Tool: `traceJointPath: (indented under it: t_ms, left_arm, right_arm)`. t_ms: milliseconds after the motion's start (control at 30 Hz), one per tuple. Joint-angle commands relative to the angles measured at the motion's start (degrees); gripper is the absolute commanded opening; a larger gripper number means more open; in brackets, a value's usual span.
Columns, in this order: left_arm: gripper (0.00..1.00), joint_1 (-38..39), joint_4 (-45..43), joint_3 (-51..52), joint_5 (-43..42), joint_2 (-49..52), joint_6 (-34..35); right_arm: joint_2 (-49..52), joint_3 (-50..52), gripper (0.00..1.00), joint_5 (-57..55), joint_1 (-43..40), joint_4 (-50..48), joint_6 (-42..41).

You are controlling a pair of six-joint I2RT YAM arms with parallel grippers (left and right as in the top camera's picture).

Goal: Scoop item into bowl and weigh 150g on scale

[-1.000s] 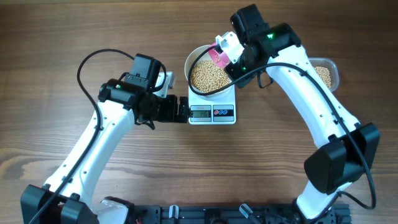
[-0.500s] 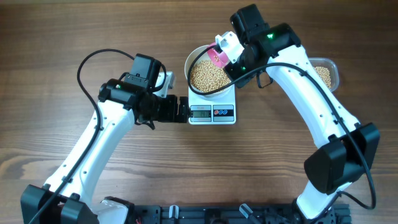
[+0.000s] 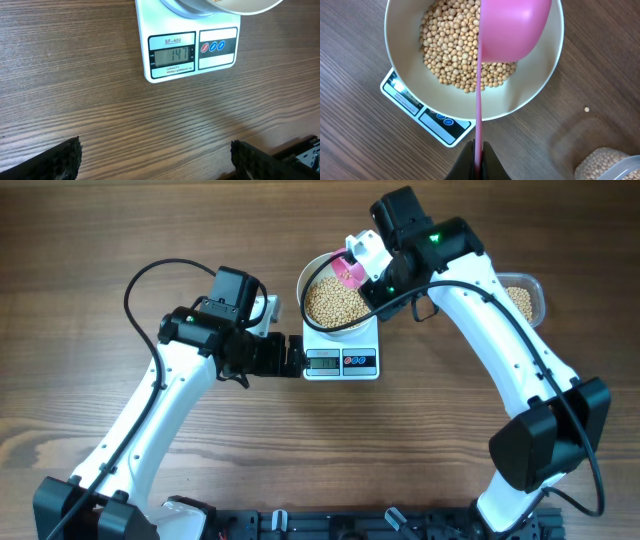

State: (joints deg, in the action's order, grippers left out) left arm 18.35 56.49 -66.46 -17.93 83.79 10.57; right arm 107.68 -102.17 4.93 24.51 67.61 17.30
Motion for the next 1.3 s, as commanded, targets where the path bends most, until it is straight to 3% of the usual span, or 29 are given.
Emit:
traceJointPath:
  t_ms: [0,1267]
  left_arm:
    - [1.0,-0.15,-0.17,0.09,-0.48,0.39,-1.14]
    - [1.0,-0.15,-0.17,0.09,-0.48,0.37,-1.14]
  right_arm:
    - [-1.29,-0.87,0.04,-6.78,1.11,-0.31,0.87]
    - [-1.29,-0.87,0.04,-1.92,2.54,-0.74,0.09]
